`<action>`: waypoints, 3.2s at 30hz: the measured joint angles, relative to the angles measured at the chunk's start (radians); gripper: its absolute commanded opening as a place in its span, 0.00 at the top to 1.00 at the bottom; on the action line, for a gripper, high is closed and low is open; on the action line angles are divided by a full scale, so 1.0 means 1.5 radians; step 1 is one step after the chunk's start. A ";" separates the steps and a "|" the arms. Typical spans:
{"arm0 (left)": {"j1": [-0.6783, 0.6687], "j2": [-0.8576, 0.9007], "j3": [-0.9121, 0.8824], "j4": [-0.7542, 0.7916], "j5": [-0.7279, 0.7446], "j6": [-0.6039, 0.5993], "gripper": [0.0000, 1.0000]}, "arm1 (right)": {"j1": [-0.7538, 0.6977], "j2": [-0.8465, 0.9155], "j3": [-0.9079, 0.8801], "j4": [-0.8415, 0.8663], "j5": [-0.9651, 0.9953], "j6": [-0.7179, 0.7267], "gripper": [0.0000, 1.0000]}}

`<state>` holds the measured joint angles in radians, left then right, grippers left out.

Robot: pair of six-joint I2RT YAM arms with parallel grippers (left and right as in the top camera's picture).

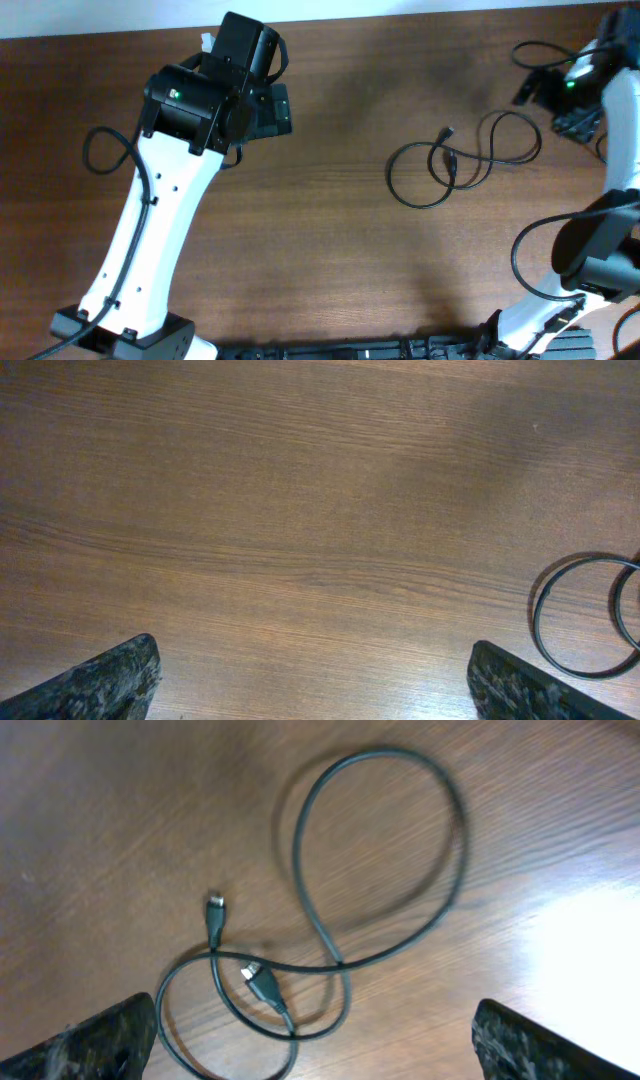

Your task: Untangle cables

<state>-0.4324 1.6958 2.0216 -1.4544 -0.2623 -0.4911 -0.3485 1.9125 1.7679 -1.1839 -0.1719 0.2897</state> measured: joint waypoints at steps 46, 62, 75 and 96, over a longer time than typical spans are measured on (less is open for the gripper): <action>0.000 0.000 0.000 0.000 0.000 0.000 0.01 | 0.078 0.004 -0.301 0.240 0.160 0.226 0.05; 0.000 0.000 0.000 0.000 0.000 0.000 0.01 | 0.078 0.004 -0.376 0.305 0.164 0.230 0.96; 0.000 0.000 0.000 0.000 0.000 0.000 0.01 | 0.077 0.005 -0.287 0.294 0.165 0.228 0.96; 0.000 0.000 0.000 0.000 0.000 0.000 0.01 | -0.037 0.005 0.147 0.169 0.165 0.213 0.96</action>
<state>-0.4324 1.6958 2.0216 -1.4548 -0.2623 -0.4911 -0.4046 1.9205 1.9881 -0.9302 0.0750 0.6090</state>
